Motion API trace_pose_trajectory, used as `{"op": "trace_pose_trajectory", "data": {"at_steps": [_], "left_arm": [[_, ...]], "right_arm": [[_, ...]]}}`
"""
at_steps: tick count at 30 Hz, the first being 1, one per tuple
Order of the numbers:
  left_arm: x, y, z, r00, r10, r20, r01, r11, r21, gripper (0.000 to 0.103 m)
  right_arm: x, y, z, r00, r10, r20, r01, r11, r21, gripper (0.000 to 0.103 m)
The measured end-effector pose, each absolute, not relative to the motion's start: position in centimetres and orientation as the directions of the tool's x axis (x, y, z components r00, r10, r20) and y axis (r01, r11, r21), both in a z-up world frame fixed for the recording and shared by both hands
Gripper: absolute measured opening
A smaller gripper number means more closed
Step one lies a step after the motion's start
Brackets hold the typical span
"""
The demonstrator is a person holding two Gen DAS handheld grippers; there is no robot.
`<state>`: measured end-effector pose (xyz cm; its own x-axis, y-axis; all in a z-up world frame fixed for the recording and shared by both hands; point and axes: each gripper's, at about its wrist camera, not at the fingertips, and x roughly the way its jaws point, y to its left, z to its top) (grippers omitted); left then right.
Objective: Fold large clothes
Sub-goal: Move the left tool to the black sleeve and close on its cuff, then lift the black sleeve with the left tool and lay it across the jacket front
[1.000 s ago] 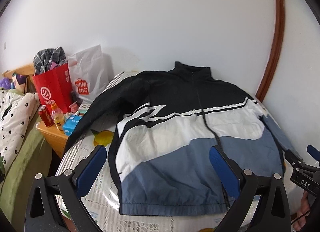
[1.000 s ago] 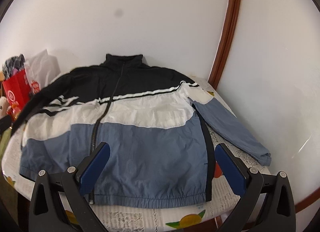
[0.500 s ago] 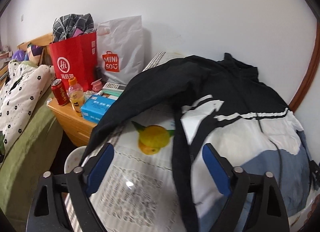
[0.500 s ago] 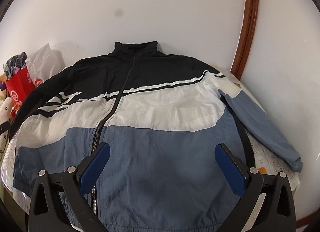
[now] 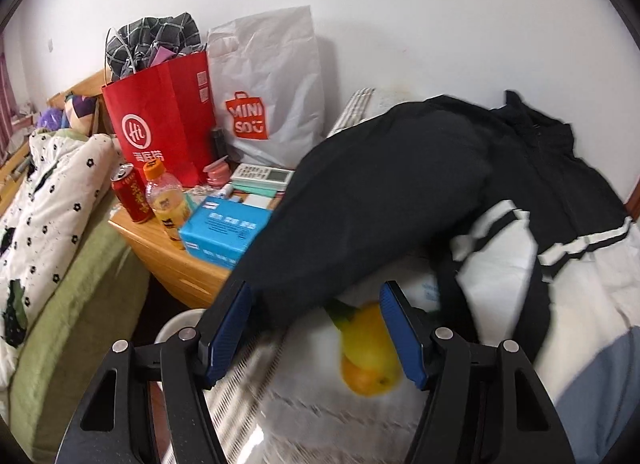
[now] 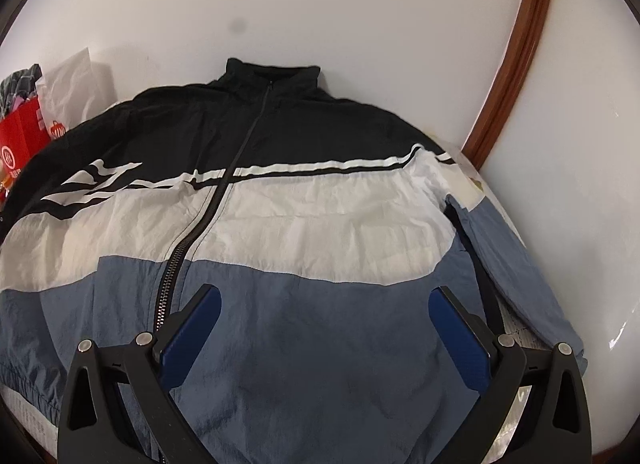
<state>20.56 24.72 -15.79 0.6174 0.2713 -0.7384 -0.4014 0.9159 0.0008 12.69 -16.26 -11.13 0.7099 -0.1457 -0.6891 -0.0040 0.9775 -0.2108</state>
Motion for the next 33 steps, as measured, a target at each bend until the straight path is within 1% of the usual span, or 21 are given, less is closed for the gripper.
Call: {"op": "trace_pose_trajectory", "data": {"at_steps": [1,3,4,5,6,7,8,11,16,20,25,28,31,33], "left_arm": [[20.9,25.0,-16.0,0.609,0.282,-0.741,-0.410,0.912,0.011,0.064],[21.3,25.5,-16.3,0.600,0.290,-0.745,-0.418,0.908,0.017,0.059],[21.6,25.7,-16.4,0.597,0.291,-0.748,-0.421,0.907,0.017,0.051],[21.8,25.8,-16.5,0.591,0.294,-0.751,-0.426,0.905,0.018,0.040],[21.9,25.9,-16.6,0.587,0.293,-0.754,-0.429,0.903,0.017,0.036],[22.1,26.0,-16.6,0.587,0.289,-0.756,-0.428,0.904,0.013,0.027],[22.2,25.9,-16.6,0.587,0.290,-0.756,-0.426,0.905,0.016,0.015],[22.6,25.5,-16.2,0.587,0.288,-0.757,-0.413,0.910,0.026,0.008],[22.8,24.5,-13.1,0.622,0.313,-0.717,-0.425,0.905,0.026,0.006],[23.3,22.6,-9.8,0.668,0.332,-0.666,-0.414,0.910,0.038,0.006],[24.8,19.0,-6.0,0.727,0.304,-0.616,-0.360,0.932,0.036,0.006],[26.1,16.4,-4.4,0.757,0.249,-0.605,-0.306,0.952,0.009,0.006],[27.6,13.0,-3.4,0.782,0.207,-0.588,-0.246,0.969,0.014,0.006],[28.7,10.9,-3.2,0.790,0.138,-0.597,-0.185,0.983,-0.017,0.006]], "right_arm": [[13.0,-16.4,-11.0,0.714,-0.142,-0.685,0.006,0.980,-0.197,0.102],[13.2,-16.7,-10.7,0.720,-0.150,-0.677,0.025,0.981,-0.191,0.102],[13.5,-16.8,-10.7,0.719,-0.154,-0.678,0.030,0.981,-0.191,0.102],[13.8,-16.9,-10.7,0.715,-0.158,-0.681,0.035,0.981,-0.190,0.102],[14.0,-17.0,-10.7,0.711,-0.162,-0.684,0.041,0.981,-0.191,0.102],[14.3,-17.2,-10.7,0.707,-0.165,-0.687,0.044,0.981,-0.190,0.102],[14.4,-17.3,-10.8,0.706,-0.167,-0.688,0.046,0.981,-0.191,0.102],[14.8,-17.4,-10.8,0.706,-0.176,-0.686,0.046,0.978,-0.204,0.102],[15.0,-17.9,-10.2,0.724,-0.157,-0.672,0.029,0.980,-0.198,0.102],[15.0,-18.5,-9.6,0.744,-0.141,-0.653,0.007,0.979,-0.203,0.102],[15.6,-19.4,-8.3,0.776,-0.116,-0.621,-0.045,0.970,-0.237,0.102],[15.8,-20.6,-7.4,0.796,-0.122,-0.592,-0.042,0.966,-0.255,0.102],[16.0,-22.4,-7.1,0.799,-0.122,-0.588,-0.030,0.970,-0.242,0.102],[16.1,-23.8,-7.2,0.795,-0.120,-0.594,-0.021,0.974,-0.225,0.102]]}}
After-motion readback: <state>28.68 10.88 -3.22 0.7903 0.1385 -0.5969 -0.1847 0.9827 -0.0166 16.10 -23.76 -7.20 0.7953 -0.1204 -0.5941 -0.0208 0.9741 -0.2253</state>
